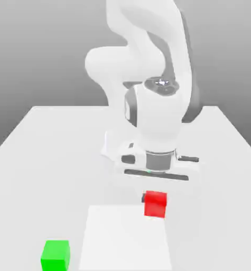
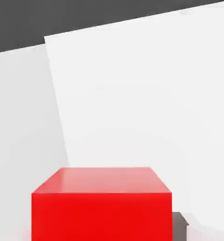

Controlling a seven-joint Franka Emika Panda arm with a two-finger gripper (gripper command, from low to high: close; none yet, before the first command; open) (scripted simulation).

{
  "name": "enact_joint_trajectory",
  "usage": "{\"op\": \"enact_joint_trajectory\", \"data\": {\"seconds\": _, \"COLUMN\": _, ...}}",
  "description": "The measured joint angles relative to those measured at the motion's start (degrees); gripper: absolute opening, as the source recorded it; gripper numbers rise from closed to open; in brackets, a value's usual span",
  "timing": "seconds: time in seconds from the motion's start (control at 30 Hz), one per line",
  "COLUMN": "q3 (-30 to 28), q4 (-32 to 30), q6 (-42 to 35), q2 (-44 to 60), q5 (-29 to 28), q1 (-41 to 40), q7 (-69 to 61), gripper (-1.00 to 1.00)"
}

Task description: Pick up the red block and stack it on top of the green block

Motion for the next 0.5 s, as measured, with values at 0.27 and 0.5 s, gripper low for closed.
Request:
{"op": "enact_joint_trajectory", "data": {"seconds": 0.27, "q3": -4.78, "q4": 9.11, "q6": -5.56, "q2": 3.7, "q5": 0.01, "q1": -6.59, "q7": 15.15, "gripper": -1.0}}
{"op": "enact_joint_trajectory", "data": {"seconds": 0.5, "q3": -10.24, "q4": 17.24, "q6": -10.17, "q2": 7.07, "q5": 1.42, "q1": -10.73, "q7": 27.68, "gripper": -1.0}}
